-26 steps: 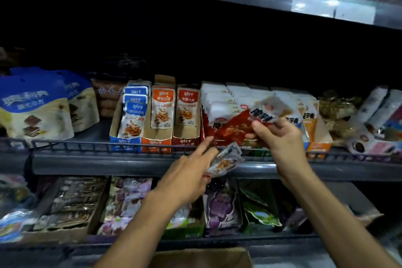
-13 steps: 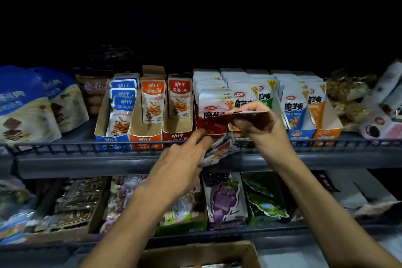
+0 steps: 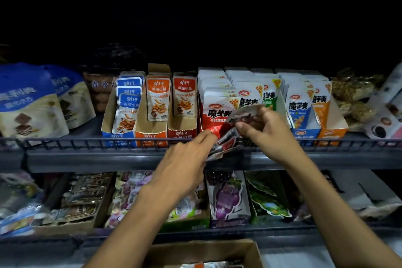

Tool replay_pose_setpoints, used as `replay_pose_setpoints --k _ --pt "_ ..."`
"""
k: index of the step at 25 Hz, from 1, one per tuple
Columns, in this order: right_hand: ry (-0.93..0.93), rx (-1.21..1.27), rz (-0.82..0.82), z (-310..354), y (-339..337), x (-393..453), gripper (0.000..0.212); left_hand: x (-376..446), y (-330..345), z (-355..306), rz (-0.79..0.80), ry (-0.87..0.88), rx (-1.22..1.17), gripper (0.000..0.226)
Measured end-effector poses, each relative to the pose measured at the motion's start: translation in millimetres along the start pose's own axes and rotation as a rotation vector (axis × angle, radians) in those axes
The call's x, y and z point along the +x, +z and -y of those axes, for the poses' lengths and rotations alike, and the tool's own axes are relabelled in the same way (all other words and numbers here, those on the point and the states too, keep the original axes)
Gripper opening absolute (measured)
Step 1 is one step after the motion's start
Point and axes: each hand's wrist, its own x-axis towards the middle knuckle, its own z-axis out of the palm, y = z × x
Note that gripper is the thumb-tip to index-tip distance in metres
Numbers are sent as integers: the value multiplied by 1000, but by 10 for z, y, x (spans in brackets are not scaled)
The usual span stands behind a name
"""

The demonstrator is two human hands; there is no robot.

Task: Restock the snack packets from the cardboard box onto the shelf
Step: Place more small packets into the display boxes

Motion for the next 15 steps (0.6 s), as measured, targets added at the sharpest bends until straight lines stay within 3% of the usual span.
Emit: replay_pose_setpoints --k 4,12,15 --pt "-31 214 -166 58 78 64 13 -14 -19 20 27 -9 4 63" --pt "-127 181 -18 55 145 112 17 10 -16 22 42 -4 1 61" --pt "-83 336 -68 46 146 80 20 22 -22 -18 80 -6 42 56"
